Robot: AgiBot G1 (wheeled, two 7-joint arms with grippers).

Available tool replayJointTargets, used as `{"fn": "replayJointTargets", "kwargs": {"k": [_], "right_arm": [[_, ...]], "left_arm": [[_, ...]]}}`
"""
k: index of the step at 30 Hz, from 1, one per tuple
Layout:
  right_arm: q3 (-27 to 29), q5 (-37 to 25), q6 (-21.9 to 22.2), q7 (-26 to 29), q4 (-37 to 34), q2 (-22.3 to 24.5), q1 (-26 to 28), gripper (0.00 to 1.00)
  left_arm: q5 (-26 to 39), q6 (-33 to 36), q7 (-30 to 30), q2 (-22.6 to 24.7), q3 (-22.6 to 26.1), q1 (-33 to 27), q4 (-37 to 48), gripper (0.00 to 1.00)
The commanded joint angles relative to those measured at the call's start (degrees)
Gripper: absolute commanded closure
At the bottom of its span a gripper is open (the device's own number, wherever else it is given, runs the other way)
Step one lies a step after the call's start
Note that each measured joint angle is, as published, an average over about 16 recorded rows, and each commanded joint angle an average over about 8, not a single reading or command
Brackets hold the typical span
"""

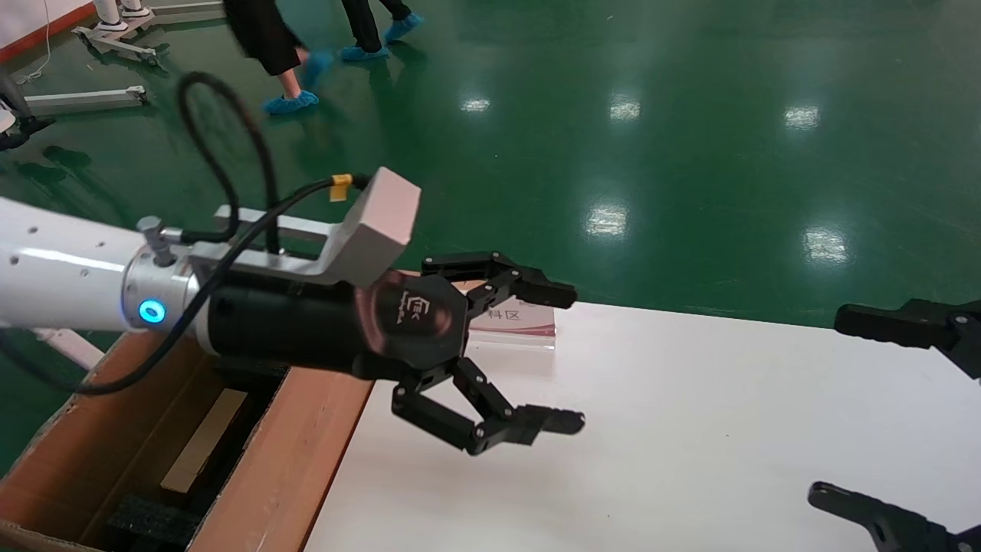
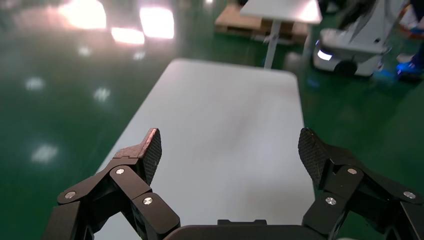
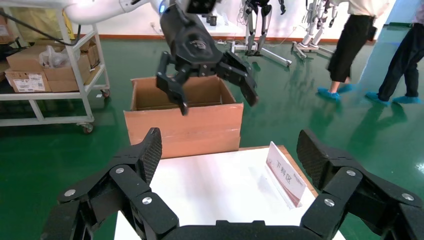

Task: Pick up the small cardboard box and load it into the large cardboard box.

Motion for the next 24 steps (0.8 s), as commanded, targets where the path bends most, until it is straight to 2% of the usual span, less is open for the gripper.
{"fn": "replayJointTargets", "kwargs": {"k": [1, 9, 13, 16, 24], "right_arm": [[0.0, 0.0, 0.0, 0.0, 0.0, 0.0, 0.0, 0.00], [0.0, 0.0, 0.0, 0.0, 0.0, 0.0, 0.0, 0.00], [0.0, 0.0, 0.0, 0.0, 0.0, 0.0, 0.0, 0.00], [0.0, 0.0, 0.0, 0.0, 0.0, 0.0, 0.0, 0.00], [0.0, 0.0, 0.0, 0.0, 0.0, 0.0, 0.0, 0.00]], "left_arm": [[-0.6, 0.9, 1.1, 0.5, -3.7, 2.8, -0.4, 0.00], [-3.1, 4.2, 5.5, 2.5, -17.8, 13.6, -2.0, 0.00], [-3.9, 5.3, 6.7, 3.1, -22.7, 17.3, -2.5, 0.00], [-4.2, 5.7, 7.0, 3.4, -24.2, 18.5, -2.7, 0.00], [-4.0, 5.3, 6.5, 3.1, -22.2, 17.0, -2.5, 0.00]]}}
